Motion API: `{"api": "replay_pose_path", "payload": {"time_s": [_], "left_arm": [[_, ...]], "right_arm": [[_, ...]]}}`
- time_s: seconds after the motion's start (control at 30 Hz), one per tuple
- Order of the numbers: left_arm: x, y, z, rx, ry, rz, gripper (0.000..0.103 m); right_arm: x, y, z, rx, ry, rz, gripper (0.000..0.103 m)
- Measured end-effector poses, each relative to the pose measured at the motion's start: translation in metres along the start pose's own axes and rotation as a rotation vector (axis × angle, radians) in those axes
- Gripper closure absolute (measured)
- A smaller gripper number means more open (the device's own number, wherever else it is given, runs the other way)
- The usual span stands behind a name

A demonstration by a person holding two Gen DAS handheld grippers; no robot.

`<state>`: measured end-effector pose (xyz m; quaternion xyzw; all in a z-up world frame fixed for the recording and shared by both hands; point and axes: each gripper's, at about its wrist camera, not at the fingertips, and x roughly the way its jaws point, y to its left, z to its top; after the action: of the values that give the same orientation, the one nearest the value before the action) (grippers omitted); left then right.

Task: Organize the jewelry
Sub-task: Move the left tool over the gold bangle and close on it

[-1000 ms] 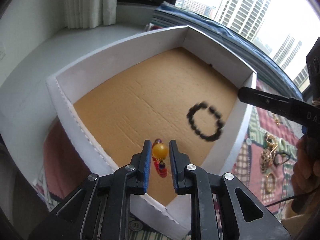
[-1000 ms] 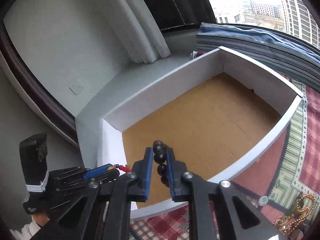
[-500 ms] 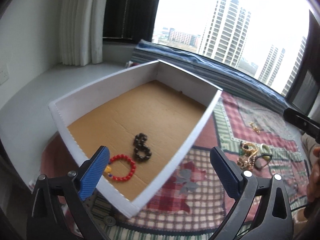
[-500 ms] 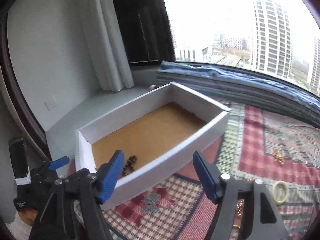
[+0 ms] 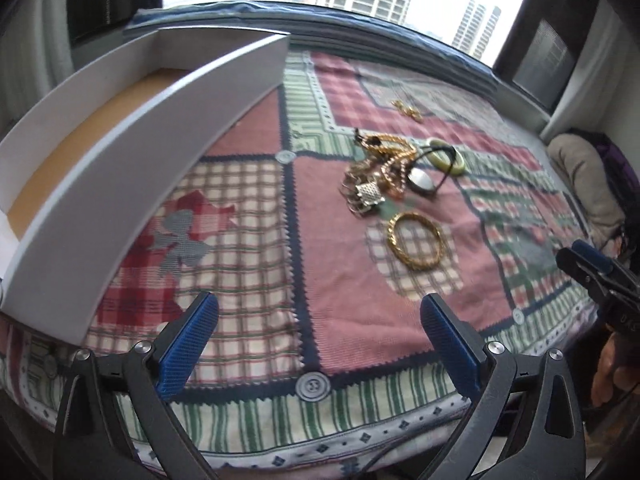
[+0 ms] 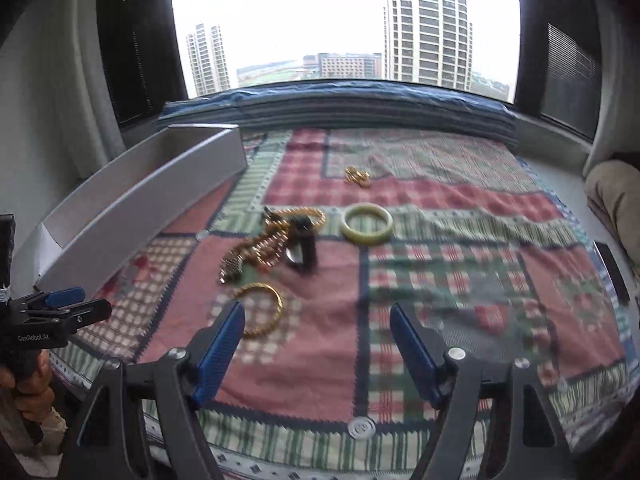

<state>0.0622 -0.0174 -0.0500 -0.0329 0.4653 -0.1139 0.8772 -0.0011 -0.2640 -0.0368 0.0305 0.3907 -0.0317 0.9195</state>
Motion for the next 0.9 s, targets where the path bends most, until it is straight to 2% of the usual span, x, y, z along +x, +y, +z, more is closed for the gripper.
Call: {"api": "replay_pose_path", "payload": {"time_s": [0.17, 0.43, 0.67, 0.9], "left_arm": [[0.006, -0.030, 0.000, 0.097, 0.025, 0.003, 0.002], [0.026, -0.053, 0.003, 0.136, 0.098, -0.010, 0.002], [0.039, -0.057, 0.004, 0.130, 0.139, 0.001, 0.002], [0.051, -0.054, 0.017, 0.099, 0.179, -0.026, 0.002]], "right_arm": [[0.001, -0.019, -0.037, 0.020, 0.081, -0.005, 0.026], [0.001, -0.021, -0.047, 0.021, 0.100, 0.014, 0.026], [0.004, -0.031, -0.054, 0.047, 0.124, 0.019, 0.026], [0.001, -0.038, -0.058, 0.072, 0.121, 0.020, 0.026]]}}
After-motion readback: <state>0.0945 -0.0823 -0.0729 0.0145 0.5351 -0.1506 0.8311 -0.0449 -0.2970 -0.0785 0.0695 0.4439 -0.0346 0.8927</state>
